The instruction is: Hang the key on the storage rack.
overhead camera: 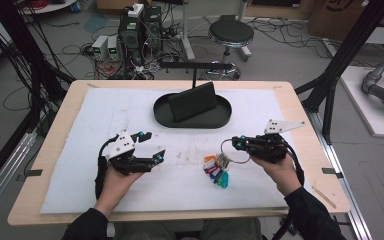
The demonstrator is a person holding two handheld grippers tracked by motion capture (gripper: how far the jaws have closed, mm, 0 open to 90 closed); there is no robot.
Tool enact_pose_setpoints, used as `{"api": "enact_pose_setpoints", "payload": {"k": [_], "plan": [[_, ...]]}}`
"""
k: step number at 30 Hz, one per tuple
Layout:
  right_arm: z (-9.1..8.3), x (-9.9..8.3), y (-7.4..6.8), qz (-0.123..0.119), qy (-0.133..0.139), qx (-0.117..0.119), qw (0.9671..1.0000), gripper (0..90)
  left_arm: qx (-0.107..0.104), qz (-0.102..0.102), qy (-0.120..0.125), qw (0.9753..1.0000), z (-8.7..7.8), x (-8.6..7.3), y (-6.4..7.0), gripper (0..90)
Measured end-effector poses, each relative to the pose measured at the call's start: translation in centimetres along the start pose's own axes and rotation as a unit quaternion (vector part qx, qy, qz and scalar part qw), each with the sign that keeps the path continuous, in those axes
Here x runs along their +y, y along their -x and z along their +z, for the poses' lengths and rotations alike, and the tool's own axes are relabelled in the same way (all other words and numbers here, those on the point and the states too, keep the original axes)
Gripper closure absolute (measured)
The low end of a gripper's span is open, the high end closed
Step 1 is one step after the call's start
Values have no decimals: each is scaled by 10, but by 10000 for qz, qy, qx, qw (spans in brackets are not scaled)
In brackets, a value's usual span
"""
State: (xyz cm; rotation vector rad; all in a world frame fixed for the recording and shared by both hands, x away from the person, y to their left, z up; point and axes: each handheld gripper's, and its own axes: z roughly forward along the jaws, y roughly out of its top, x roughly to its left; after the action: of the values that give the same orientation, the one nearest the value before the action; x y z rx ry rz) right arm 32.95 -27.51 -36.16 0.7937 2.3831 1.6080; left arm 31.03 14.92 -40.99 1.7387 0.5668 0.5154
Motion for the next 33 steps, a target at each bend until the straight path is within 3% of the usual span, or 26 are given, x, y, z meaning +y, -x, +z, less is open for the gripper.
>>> {"api": "enact_pose_setpoints", "payload": {"k": [16,33], "plan": [[-5,37,13,-205,237,9,9995,874,127,-33,23,9999,-6,-5,-4,230],[-3,72,34,-388,343,-197,9985,874,178,-80,38,9998,-13,-7,-6,230]]}}
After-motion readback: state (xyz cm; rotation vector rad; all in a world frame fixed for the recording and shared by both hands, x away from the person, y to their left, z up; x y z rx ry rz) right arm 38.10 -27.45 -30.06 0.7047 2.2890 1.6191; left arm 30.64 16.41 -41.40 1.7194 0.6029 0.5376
